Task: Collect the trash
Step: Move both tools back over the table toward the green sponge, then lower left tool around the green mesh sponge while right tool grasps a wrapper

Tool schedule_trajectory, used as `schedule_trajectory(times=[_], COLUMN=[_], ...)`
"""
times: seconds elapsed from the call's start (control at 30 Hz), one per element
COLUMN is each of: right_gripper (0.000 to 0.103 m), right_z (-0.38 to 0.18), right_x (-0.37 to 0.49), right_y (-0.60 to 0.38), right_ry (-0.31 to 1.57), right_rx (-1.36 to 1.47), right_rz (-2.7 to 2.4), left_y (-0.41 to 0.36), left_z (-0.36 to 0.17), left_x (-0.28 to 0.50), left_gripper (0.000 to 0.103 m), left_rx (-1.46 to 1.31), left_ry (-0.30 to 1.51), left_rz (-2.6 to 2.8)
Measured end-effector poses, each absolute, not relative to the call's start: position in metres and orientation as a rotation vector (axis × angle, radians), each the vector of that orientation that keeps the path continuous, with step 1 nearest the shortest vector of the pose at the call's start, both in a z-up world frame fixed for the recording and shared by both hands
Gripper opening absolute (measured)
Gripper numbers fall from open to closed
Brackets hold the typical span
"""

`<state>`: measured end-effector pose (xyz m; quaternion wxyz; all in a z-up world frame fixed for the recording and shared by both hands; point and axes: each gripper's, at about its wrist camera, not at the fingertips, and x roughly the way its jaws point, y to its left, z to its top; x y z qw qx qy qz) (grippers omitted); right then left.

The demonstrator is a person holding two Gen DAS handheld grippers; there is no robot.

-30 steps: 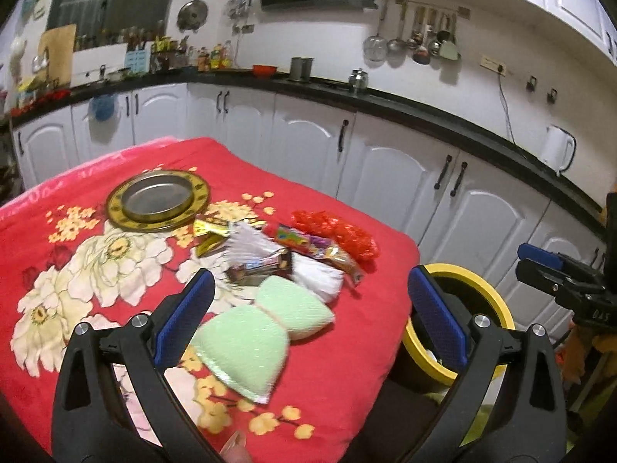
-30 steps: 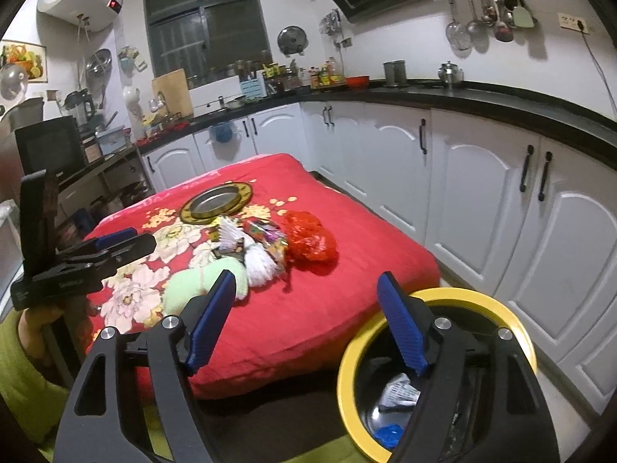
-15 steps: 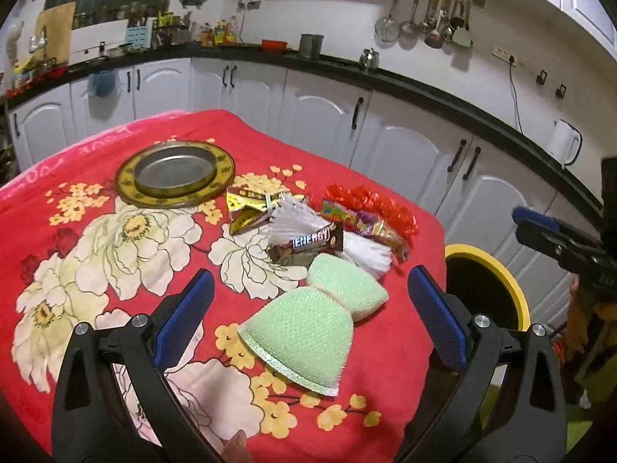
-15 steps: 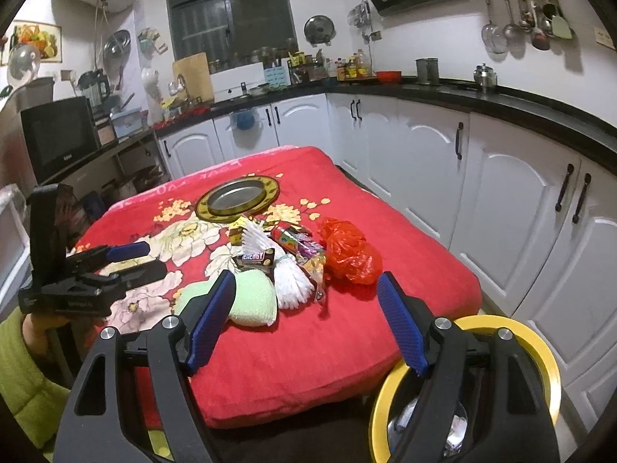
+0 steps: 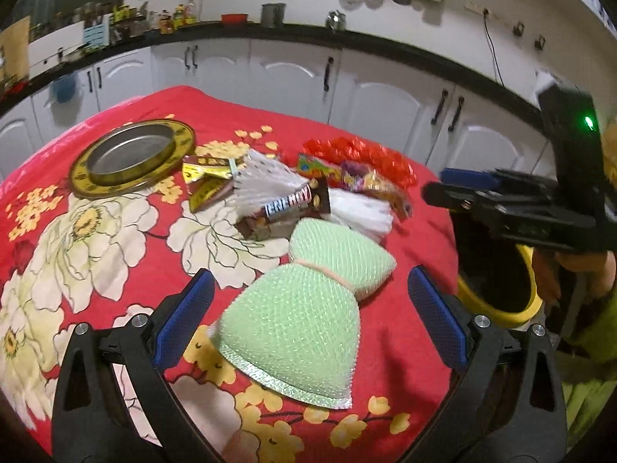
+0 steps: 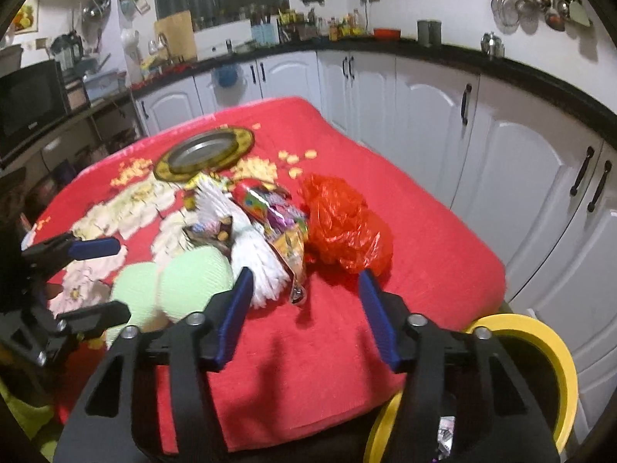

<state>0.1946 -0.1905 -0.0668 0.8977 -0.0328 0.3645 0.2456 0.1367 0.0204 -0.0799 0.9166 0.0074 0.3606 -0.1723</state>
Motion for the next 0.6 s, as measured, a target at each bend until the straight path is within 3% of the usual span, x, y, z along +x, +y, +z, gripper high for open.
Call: schedule_trajectory(times=[0.27,0.43,0.6], right_gripper=[0.035,0.011,0.009], right_z=[-0.087,-0.092,-0.089], right_x=[0.212,0.215,0.205], right_y=[-0.177,-0.174,-0.175], right_ry=[0.806,0.815,0.790], right_rx=[-0.084,-0.099,-0.099], right_rz=[0.515,0.518,0.537], left_y=[0.018,0.019,0.017], left_z=[-0.093,-0.099,-0.102], left_x=[0.144,0.148,0.149], left_gripper=[0.092,0.092,0.092], left_rx=[0.047,0.052,0.059], left_ry=[0.774,0.794,0.809], left_rz=[-0.347,-0.326,-0.336])
